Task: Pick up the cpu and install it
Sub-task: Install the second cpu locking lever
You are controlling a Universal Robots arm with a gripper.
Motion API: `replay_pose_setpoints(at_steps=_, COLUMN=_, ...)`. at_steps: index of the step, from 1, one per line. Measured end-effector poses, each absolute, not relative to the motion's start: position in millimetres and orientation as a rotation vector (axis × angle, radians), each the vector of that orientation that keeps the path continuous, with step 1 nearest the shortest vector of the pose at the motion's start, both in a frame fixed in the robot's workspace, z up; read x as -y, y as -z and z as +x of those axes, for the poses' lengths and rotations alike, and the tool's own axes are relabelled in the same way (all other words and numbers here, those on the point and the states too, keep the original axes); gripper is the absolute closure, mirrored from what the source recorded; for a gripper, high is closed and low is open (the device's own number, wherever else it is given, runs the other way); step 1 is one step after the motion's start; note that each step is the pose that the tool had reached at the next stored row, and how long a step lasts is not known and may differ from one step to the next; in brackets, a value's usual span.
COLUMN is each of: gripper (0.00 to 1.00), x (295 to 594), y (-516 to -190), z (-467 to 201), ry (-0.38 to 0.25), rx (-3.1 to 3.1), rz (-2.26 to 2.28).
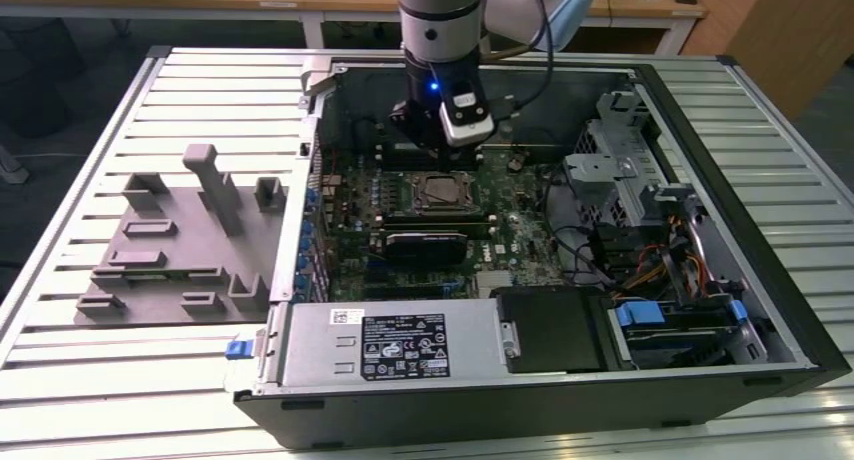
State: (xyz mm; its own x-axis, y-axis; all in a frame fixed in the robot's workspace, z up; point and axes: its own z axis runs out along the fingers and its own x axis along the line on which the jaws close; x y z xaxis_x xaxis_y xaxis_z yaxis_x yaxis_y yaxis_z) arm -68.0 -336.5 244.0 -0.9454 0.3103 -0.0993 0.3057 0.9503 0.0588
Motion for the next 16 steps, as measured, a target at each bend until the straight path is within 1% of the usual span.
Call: replay_pose_setpoints(at_steps=16, gripper=0.89, x=339.0, y=-246.4, z=-68.0, ry=-0.061, rx=-2.996, rz=0.474)
